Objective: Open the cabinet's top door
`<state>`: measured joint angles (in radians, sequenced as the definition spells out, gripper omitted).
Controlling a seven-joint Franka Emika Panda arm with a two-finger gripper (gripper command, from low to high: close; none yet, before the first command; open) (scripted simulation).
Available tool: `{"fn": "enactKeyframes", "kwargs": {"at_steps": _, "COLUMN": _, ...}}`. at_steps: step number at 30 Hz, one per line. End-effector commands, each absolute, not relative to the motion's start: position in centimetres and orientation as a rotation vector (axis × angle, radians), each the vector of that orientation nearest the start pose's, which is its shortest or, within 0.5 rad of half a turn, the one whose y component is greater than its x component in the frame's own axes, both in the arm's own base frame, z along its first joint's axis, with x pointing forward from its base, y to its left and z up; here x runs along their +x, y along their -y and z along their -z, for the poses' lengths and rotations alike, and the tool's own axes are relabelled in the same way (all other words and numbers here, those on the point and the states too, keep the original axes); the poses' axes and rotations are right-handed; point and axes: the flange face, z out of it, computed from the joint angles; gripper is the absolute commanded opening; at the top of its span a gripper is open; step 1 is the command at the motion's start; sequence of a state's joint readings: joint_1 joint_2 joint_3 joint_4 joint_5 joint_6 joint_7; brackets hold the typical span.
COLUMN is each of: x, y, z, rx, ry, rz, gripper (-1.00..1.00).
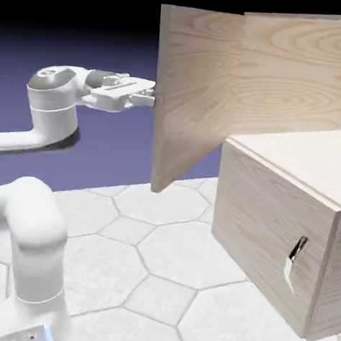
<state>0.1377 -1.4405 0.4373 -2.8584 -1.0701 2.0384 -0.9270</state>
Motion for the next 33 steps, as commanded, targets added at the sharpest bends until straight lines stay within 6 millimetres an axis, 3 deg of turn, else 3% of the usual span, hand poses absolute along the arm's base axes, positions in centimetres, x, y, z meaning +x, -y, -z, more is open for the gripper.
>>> {"fn": "enactKeyframes", "kwargs": {"at_steps": 1, "x": 17.8, "y": -10.8, "z": -58.3, "rx": 1.151, "ry": -1.069, "rz": 0.058, "gripper": -1.00}}
{"fn": "enactKeyframes", "kwargs": {"at_steps": 7, "x": 15.8, "y": -16.3, "z": -58.3, "rx": 1.216, "ry": -0.997, "rz": 0.155, "gripper": -1.00}}
{"fn": "enactKeyframes", "kwargs": {"at_steps": 16, "x": 14.1, "y": -26.4, "z": -58.3, "rx": 1.323, "ry": -0.864, "rz": 0.325, "gripper": -1.00}}
{"fn": "enactKeyframes", "kwargs": {"at_steps": 25, "x": 14.4, "y": -35.0, "z": -58.3, "rx": 1.404, "ry": -0.745, "rz": 0.466, "gripper": -1.00}}
{"fn": "enactKeyframes", "kwargs": {"at_steps": 33, "x": 15.6, "y": -41.4, "z": -58.3, "rx": 1.461, "ry": -0.652, "rz": 0.572, "gripper": -1.00}}
